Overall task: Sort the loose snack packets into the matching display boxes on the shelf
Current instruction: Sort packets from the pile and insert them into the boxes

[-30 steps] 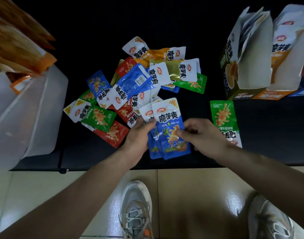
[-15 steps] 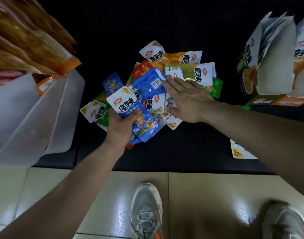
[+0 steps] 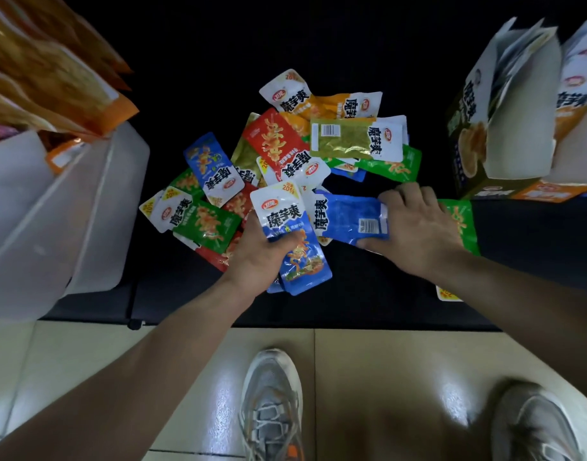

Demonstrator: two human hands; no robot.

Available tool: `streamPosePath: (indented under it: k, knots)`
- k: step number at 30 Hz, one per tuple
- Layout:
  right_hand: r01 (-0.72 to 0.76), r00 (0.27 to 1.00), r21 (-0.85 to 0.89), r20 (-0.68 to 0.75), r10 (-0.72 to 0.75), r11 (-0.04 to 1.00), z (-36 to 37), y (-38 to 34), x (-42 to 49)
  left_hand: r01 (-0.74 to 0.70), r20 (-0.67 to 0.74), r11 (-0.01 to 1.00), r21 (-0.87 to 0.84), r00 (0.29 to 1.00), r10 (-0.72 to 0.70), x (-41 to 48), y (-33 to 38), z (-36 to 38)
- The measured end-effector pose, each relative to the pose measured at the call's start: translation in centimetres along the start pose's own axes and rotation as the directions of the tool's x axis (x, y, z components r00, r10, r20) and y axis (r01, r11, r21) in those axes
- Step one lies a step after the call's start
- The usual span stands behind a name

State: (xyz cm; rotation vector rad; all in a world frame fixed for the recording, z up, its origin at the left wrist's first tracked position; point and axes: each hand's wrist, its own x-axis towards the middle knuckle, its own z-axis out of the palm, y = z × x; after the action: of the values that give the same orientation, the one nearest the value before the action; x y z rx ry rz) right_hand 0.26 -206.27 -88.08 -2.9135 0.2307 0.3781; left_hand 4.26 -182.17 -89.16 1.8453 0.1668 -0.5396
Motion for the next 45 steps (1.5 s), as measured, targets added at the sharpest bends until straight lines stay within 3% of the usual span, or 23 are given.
streamPosePath:
  k: [5,11,16,18,20,23,25,28,31,35,39,40,43,44,45]
  knots:
    - [-0.062,0.998,0.097,0.027,0.06,0.993,-0.2,1.4,-0.3,0.017,-0.011,1.0,-0.002,1.0,-0.017,-0.1,0.6,0.7]
    - [0.041,0.998,0.217,-0.049,-0.031,0.975,0.0,2.3,-0.9,0.025,-0.003,1.0,0.004,1.0,-0.025,-0.2,1.2,1.6]
    - [0.136,0.981,0.616,-0.191,-0.02,0.776,-1.4,1.9,-2.0,0.033,-0.036,0.999,-0.022,0.999,-0.034,-0.3,1.2,1.7]
    - [0.244,0.936,0.559,-0.348,-0.042,0.792,-1.5,2.0,-2.8,0.043,-0.082,0.997,-0.059,0.995,-0.047,-0.2,1.4,1.4]
    - [0.297,0.918,0.424,-0.374,-0.133,0.856,-0.8,2.3,-3.6,0.052,-0.118,0.994,-0.091,0.991,-0.063,0.0,1.5,1.0]
    - [0.279,0.96,0.215,-0.097,-0.264,0.936,0.3,2.7,-4.3,0.05,-0.11,0.995,-0.082,0.992,-0.059,0.0,1.5,1.0]
    - [0.229,0.972,0.194,0.006,-0.235,0.954,0.6,2.4,-4.2,0.053,-0.086,0.996,-0.068,0.995,-0.059,-0.3,1.4,1.4]
    - [0.107,0.994,0.254,-0.044,-0.099,0.961,0.4,1.7,-3.0,0.057,-0.049,0.997,-0.053,0.997,-0.059,-0.7,1.3,2.2]
    - [0.004,1.0,0.243,-0.005,-0.003,0.97,0.2,1.1,-1.7,0.077,-0.014,0.996,-0.054,0.997,-0.078,-0.9,1.4,2.5]
    - [-0.031,0.998,0.306,-0.042,0.046,0.951,0.1,1.8,-1.4,0.082,0.024,0.994,-0.077,0.996,-0.08,-0.9,1.5,2.3]
    - [-0.102,0.993,0.596,0.017,0.114,0.796,-1.1,2.7,-2.1,0.113,0.076,0.968,-0.226,0.992,-0.098,-1.3,1.5,2.2]
    - [-0.122,0.99,0.691,0.033,0.137,0.712,-1.3,2.4,-2.4,0.121,0.081,0.956,-0.267,0.991,-0.103,-1.3,1.5,2.3]
    - [-0.221,0.972,0.925,0.184,0.143,0.31,-1.7,0.2,-3.8,0.142,0.101,0.92,-0.365,0.988,-0.113,-1.5,1.6,2.8]
    - [-0.251,0.967,0.938,0.231,0.11,0.239,-1.6,-0.7,-4.2,0.146,0.123,0.902,-0.407,0.987,-0.104,-1.6,1.5,3.0]
    - [-0.272,0.962,0.931,0.261,0.075,0.245,-1.5,-1.6,-4.4,0.158,0.151,0.883,-0.441,0.983,-0.1,-1.7,1.6,3.1]
